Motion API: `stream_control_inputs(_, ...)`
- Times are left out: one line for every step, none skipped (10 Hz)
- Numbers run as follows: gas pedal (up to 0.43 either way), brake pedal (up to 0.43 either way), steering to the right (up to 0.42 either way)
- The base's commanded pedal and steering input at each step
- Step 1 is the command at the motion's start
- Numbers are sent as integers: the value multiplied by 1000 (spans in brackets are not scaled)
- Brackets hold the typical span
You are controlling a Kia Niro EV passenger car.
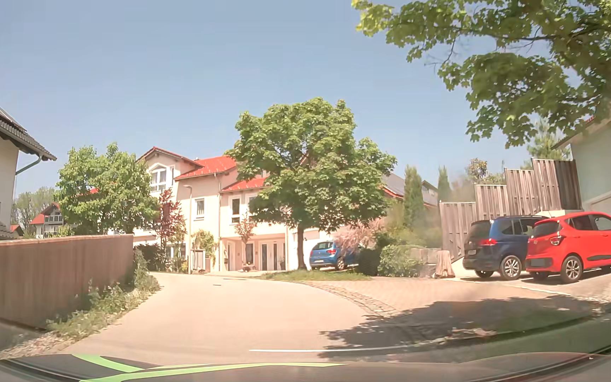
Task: Follow the waypoints while adhering to traffic rules and regulations
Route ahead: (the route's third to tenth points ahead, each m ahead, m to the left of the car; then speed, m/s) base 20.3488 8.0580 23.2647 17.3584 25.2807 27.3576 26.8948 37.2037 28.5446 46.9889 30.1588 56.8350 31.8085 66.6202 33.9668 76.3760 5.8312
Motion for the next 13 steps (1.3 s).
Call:
stream_control_inputs(150, 0, -6)
stream_control_inputs(150, 0, -16)
stream_control_inputs(150, 0, -29)
stream_control_inputs(150, 0, -39)
stream_control_inputs(150, 0, -44)
stream_control_inputs(150, 0, -51)
stream_control_inputs(150, 0, -63)
stream_control_inputs(150, 0, -80)
stream_control_inputs(150, 0, -99)
stream_control_inputs(150, 0, -118)
stream_control_inputs(150, 0, -129)
stream_control_inputs(150, 0, -140)
stream_control_inputs(150, 0, -153)
